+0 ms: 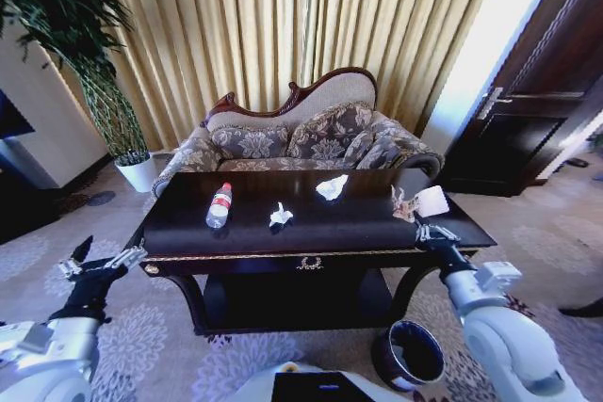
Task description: Move to the front of the table and place the trash on the table into the trash bin.
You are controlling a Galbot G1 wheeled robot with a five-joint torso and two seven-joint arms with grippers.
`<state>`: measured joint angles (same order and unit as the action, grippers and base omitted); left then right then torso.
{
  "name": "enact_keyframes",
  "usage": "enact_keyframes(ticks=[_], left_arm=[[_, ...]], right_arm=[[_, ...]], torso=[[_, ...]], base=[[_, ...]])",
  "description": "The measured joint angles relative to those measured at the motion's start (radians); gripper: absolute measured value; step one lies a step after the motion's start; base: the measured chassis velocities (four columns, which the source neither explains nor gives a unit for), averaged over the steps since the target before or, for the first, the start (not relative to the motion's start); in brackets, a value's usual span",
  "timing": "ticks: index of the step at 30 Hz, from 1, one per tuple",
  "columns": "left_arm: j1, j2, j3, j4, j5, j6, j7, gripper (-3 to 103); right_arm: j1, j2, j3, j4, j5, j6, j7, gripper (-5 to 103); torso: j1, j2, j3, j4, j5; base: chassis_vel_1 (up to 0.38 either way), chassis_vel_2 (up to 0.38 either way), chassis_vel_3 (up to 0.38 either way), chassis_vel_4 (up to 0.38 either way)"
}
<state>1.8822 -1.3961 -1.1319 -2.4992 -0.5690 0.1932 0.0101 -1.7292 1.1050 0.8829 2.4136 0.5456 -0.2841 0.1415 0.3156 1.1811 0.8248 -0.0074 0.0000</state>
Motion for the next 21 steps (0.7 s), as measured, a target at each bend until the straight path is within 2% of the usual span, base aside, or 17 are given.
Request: enact_keyframes(ticks=[10,21], left_arm=[[0.019,-0.008,0.005,-0.001,0.025,-0.018,0.008,100],[0.025,-0.014,0.006,-0.002,0.027,-0.027,0.012,100]], right_arm=[[-0.016,-0.001,-0.034,0.011,-0.01,0.009,0.003,0],[-0.01,0.02,-0.058,0.012,-0.039,0.02,0.008,0]], torso=[[0.0,0.0,0.0,0.0,-0.0001],[0.0,0.0,0.0,-0.0001,0.0]], base=[[0.005,-0.005,-0.003,0.006],[0.122,-0.119,-0.125,0.125]])
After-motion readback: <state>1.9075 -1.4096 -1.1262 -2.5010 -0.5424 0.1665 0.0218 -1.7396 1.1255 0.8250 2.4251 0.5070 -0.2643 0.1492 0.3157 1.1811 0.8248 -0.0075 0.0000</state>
